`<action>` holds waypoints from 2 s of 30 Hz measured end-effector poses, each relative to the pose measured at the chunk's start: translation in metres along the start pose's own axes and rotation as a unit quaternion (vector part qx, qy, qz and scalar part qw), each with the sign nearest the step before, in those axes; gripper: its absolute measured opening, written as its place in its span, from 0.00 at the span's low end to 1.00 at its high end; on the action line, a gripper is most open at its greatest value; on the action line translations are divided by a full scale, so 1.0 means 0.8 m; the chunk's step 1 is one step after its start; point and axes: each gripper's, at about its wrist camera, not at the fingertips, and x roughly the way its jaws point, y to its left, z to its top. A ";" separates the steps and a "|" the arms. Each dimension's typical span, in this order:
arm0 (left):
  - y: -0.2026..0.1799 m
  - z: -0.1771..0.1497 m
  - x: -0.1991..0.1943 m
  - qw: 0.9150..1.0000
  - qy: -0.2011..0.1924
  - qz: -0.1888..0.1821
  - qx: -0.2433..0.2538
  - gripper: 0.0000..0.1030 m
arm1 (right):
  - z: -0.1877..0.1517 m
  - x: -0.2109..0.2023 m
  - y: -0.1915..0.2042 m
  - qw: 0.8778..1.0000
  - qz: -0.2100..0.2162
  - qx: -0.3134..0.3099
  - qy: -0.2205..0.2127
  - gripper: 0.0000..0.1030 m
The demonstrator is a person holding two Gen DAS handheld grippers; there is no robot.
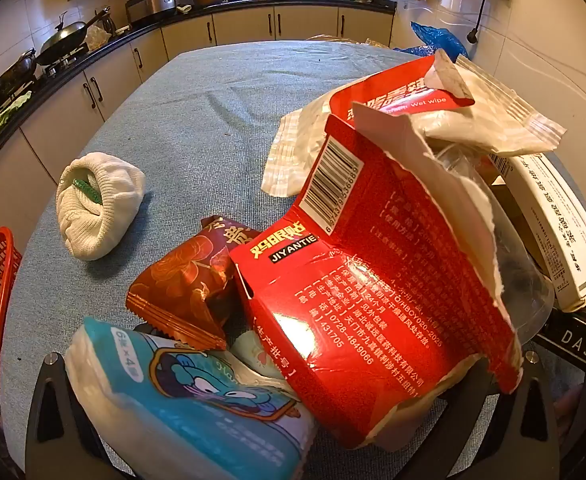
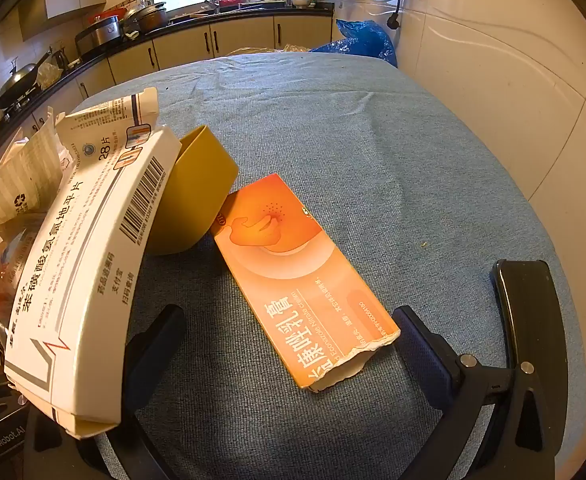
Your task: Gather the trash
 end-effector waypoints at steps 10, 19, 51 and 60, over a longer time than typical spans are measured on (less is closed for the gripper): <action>0.016 -0.037 -0.051 1.000 -0.018 -0.011 0.015 1.00 | -0.025 -0.037 0.004 1.000 0.022 -0.022 -0.003 1.00; 0.029 -0.097 -0.125 0.994 -0.103 0.001 0.030 1.00 | -0.071 -0.126 0.012 0.997 0.018 -0.057 -0.059 1.00; 0.069 -0.193 -0.192 0.967 -0.237 0.076 -0.049 1.00 | -0.145 -0.199 0.032 0.974 0.084 -0.042 -0.208 0.98; 0.066 -0.197 -0.200 0.959 -0.267 0.089 -0.042 1.00 | -0.158 -0.229 0.033 0.956 0.040 -0.045 -0.286 0.98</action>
